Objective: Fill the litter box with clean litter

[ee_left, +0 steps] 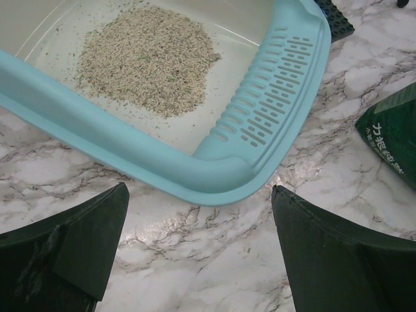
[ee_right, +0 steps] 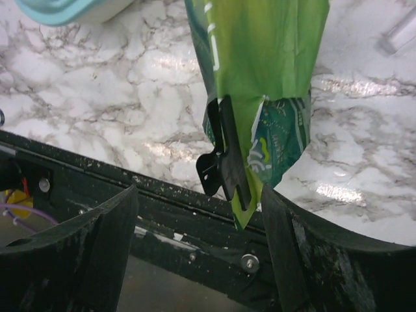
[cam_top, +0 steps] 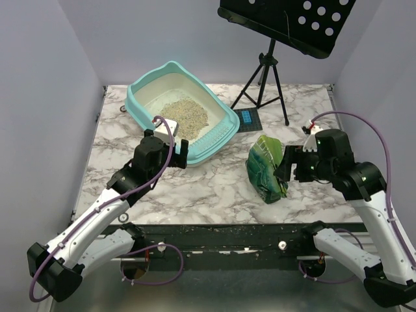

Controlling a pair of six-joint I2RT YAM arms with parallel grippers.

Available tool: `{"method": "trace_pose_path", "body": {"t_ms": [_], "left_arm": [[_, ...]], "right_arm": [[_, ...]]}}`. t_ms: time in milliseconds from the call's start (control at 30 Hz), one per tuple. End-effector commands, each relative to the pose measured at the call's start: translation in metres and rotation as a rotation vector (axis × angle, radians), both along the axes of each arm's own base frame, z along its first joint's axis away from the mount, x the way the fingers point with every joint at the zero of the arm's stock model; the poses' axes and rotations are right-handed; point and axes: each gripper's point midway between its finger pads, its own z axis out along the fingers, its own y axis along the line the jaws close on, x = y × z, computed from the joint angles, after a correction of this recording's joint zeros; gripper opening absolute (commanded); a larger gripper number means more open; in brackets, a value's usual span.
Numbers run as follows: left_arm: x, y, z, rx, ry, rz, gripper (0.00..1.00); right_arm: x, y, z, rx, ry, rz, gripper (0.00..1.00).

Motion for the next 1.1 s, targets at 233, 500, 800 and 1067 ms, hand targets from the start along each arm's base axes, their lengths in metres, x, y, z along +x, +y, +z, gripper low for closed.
{"method": "trace_pose_path", "body": {"t_ms": [233, 500, 800, 1067], "left_arm": [[-0.006, -0.009, 0.011, -0.064, -0.017, -0.044, 0.99], [-0.005, -0.009, 0.006, -0.056, -0.006, -0.042, 0.99], [-0.003, -0.008, 0.002, -0.039, 0.002, -0.034, 0.99], [-0.001, -0.011, -0.003, -0.03, 0.018, -0.038, 0.99]], "right_arm": [[-0.029, 0.006, -0.051, -0.112, 0.184, 0.028, 0.82], [-0.012, -0.004, -0.057, -0.241, 0.148, -0.047, 0.8], [0.007, -0.007, -0.046, -0.309, 0.093, -0.074, 0.72], [0.011, -0.002, -0.049, -0.332, 0.103, -0.054, 0.38]]}}
